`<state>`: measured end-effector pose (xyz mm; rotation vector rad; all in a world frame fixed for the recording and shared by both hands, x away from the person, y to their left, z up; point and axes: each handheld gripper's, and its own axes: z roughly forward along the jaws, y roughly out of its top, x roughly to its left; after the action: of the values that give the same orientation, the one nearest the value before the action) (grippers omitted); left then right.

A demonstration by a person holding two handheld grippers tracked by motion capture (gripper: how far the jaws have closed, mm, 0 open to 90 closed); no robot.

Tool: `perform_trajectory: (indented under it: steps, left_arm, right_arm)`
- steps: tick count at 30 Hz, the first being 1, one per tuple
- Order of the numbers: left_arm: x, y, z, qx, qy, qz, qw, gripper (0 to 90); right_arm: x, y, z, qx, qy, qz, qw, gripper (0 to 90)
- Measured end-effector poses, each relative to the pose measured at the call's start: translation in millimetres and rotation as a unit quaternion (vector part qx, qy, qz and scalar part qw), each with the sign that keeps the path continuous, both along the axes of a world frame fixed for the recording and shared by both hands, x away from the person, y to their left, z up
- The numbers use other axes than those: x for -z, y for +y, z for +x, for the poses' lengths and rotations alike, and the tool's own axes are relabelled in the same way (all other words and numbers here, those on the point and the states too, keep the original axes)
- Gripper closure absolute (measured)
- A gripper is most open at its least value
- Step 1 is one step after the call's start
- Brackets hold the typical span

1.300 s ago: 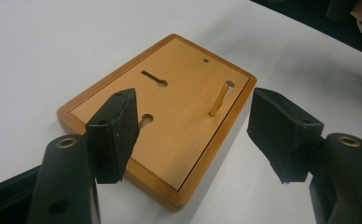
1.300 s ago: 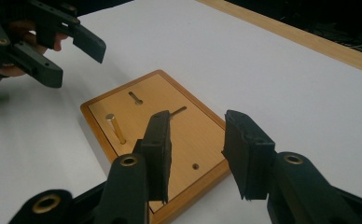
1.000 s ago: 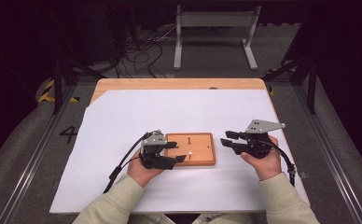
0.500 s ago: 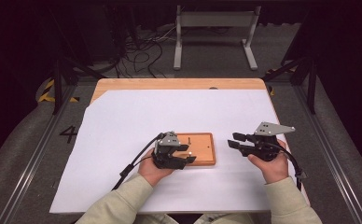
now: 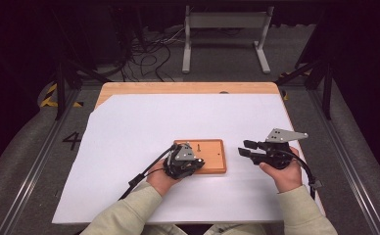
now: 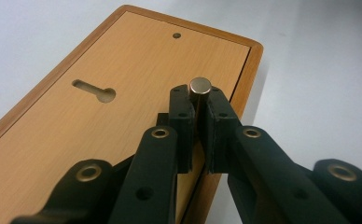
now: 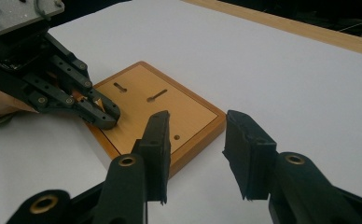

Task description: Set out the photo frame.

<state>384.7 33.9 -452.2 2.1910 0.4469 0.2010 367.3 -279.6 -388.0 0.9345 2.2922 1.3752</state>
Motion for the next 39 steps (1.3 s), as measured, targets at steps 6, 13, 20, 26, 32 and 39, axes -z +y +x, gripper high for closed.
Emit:
perform_trajectory:
  steps: [6,13,20,26,32,39]
  left_arm:
    - [2.4,0.6,-1.7,0.005,-0.012,-0.005,0.9999,83.9]
    - [0.5,-2.0,-5.9,-0.002,-0.034,0.015,0.9993,84.3]
    - [-0.5,-4.4,-13.5,0.000,-0.071,0.038,0.9968,84.2]
    - [1.2,-3.9,-26.3,0.014,-0.112,0.050,0.9924,84.1]
    - [3.4,-6.3,-39.6,0.025,-0.178,0.074,0.9809,84.2]
    - [6.0,-8.2,-51.3,0.031,-0.226,0.095,0.9690,84.3]
  right_arm:
    - [1.3,1.1,0.4,-0.002,0.003,-0.001,1.0000,61.2]
    - [2.2,1.1,0.8,-0.003,0.006,0.000,1.0000,61.2]
    - [3.5,1.7,1.3,-0.004,0.007,-0.004,1.0000,61.1]
    - [3.6,1.1,1.2,0.008,0.000,-0.023,0.9997,63.2]
    - [2.6,3.0,1.4,0.007,-0.004,-0.025,0.9997,62.9]
    - [2.6,8.8,2.7,-0.007,-0.003,-0.023,0.9997,60.8]
